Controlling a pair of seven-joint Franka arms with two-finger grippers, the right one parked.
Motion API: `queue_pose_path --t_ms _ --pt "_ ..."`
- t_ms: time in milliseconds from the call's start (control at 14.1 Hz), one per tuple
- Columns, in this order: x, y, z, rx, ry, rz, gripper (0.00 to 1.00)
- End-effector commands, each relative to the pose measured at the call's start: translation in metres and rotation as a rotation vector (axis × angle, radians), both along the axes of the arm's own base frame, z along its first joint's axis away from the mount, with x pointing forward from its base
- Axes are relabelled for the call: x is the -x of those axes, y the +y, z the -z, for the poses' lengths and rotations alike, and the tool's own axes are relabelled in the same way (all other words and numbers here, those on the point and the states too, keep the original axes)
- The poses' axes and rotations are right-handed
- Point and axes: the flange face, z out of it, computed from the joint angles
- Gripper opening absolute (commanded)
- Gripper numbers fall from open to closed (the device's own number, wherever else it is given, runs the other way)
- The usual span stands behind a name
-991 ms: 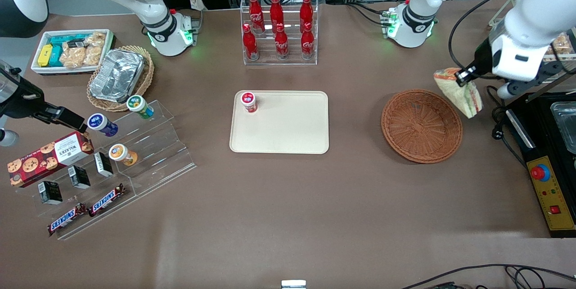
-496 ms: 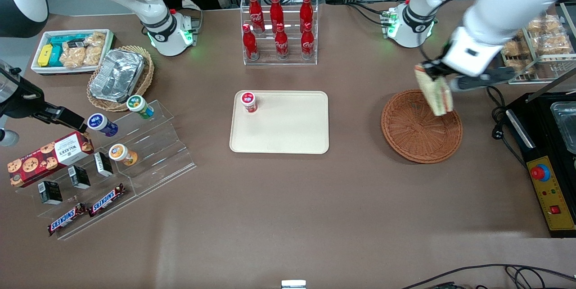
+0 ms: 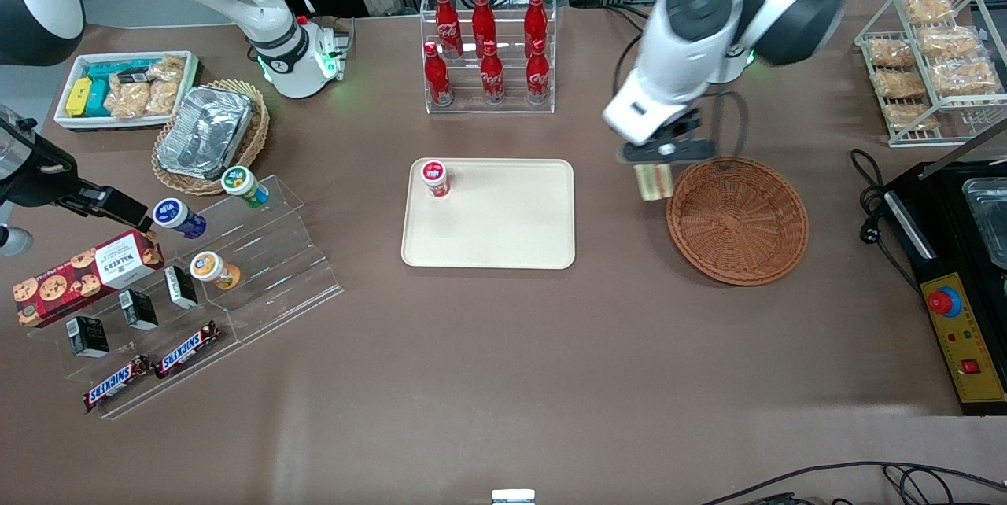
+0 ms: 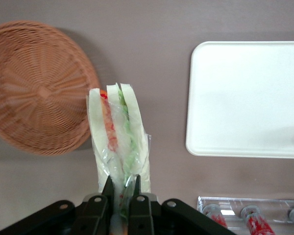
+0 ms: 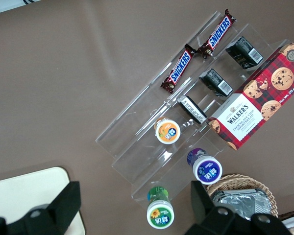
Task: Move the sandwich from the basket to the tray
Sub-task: 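Carry the sandwich over the cream tray and lower it down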
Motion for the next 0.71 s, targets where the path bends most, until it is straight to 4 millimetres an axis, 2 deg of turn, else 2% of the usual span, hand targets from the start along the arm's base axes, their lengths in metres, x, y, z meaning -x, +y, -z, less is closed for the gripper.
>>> queue_pose_path --t_ms 0,354,637 --pt "0.000 -0.041 0.036 0.001 -0.010 0.031 0.00" --pt "0.013 -0.102 0.101 0.086 -0.035 0.030 0.00" --pt "0.017 -0.125 0.151 0.085 -0.077 0.046 0.00"
